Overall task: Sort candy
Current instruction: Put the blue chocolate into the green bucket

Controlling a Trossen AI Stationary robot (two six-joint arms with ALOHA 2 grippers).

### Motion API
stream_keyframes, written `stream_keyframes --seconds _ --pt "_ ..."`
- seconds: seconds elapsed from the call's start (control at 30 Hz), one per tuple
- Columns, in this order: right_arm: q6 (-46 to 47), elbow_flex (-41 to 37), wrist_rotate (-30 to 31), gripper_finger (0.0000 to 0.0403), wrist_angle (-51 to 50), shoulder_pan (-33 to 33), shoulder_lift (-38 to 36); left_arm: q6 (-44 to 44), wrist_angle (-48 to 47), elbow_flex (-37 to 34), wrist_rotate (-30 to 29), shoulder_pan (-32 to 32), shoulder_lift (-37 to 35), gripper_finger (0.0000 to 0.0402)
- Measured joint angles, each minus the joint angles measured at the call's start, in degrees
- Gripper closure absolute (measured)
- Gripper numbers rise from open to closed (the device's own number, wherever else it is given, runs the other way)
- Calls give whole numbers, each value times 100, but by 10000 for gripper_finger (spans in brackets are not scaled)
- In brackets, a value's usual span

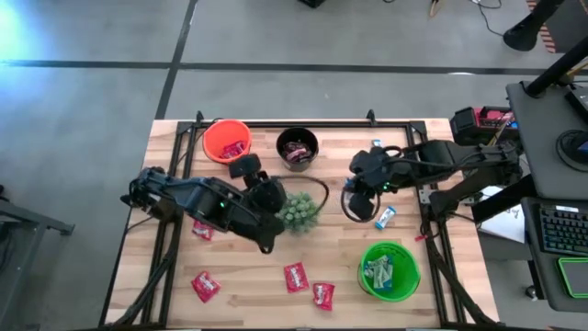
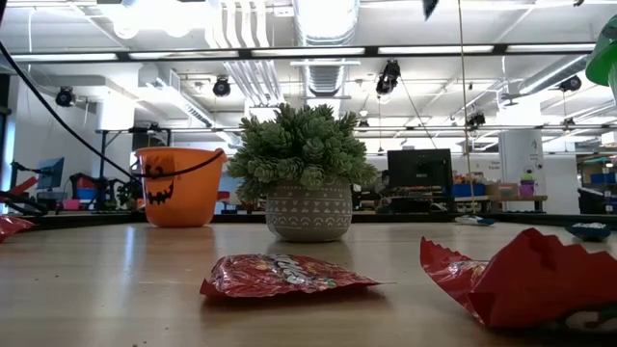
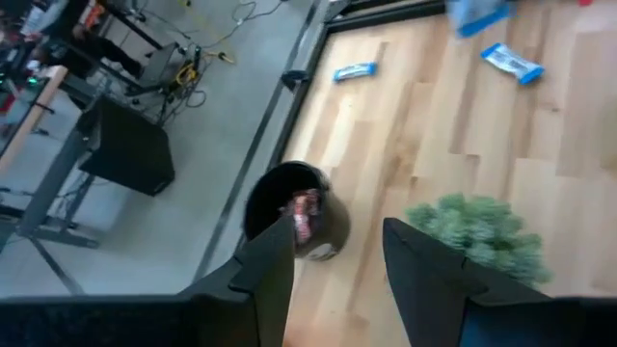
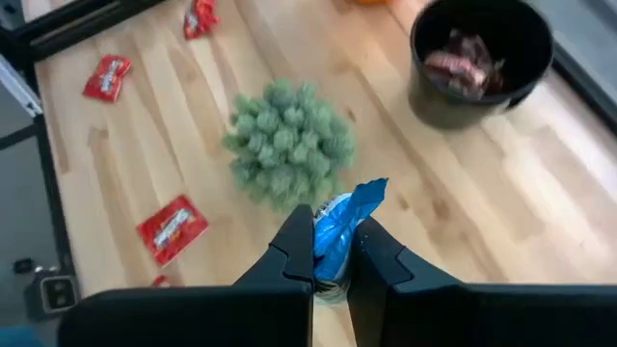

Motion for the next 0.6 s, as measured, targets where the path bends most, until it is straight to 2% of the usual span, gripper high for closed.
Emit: stream_keyframes --seconds 0.4,0.6 --pt "1581 -235 21 388 -350 946 -138 508 -3 -98 95 152 -1118 260" --pt "2640 -749 43 388 -366 1568 -133 202 -3 -889 528 152 -1959 260"
